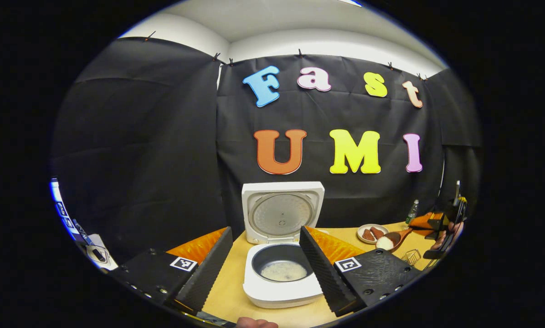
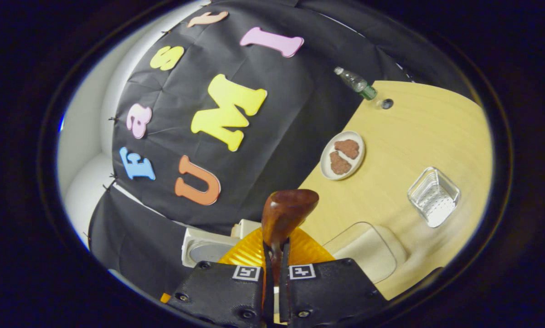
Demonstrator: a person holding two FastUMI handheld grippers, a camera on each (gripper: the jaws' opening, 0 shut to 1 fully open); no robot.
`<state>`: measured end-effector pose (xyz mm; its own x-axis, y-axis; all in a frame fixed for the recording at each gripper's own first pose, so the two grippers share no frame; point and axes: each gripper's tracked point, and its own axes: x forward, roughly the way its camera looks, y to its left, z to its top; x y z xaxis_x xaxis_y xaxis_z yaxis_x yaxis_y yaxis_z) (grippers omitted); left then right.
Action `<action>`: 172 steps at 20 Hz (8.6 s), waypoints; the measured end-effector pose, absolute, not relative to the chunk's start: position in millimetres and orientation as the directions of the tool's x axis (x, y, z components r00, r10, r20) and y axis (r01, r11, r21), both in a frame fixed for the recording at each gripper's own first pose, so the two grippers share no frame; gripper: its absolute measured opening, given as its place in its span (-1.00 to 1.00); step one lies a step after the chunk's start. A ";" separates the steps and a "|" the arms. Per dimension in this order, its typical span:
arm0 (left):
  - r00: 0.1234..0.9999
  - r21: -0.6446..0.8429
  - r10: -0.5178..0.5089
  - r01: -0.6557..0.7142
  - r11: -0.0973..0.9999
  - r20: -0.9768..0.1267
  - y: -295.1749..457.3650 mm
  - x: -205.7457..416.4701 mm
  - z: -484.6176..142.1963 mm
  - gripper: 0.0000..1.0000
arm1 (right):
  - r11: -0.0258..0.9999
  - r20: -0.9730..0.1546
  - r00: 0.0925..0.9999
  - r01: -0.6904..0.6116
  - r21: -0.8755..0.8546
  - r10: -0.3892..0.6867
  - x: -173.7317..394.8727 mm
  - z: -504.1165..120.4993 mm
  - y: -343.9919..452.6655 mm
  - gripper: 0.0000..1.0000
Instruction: Close the left gripper, press the button to open the rice cooker; take a wooden spoon from the chopstick holder with the right hand, scoop a spoonful of rice and pour it into the rice cooker, then put the wooden spoon back into the chopstick holder.
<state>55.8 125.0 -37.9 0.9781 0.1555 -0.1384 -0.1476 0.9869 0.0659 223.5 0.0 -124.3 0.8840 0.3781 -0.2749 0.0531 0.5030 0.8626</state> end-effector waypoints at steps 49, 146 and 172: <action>0.969 -0.027 0.198 -0.204 0.979 -0.145 204.7 22.1 -65.2 0.89 | 0.614 -0.189 0.739 -0.651 -0.447 0.646 229.7 -83.4 351.2 -0.81; 0.999 0.013 0.017 -0.017 1.000 -0.051 87.2 230.1 43.4 0.89 | 0.981 -0.204 0.966 0.179 0.070 -0.161 108.0 -74.0 -188.6 0.96; 0.881 0.019 0.109 -0.114 0.993 -0.460 129.2 297.1 -64.6 0.96 | 0.974 -0.328 0.935 0.185 0.128 -0.135 97.9 -117.5 -155.1 1.00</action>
<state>297.1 129.2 -64.6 0.8811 0.1094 -0.4602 -0.1136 0.9933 0.0187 97.9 -155.1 -117.5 0.9350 -0.1346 -0.3281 0.1853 0.9743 0.1283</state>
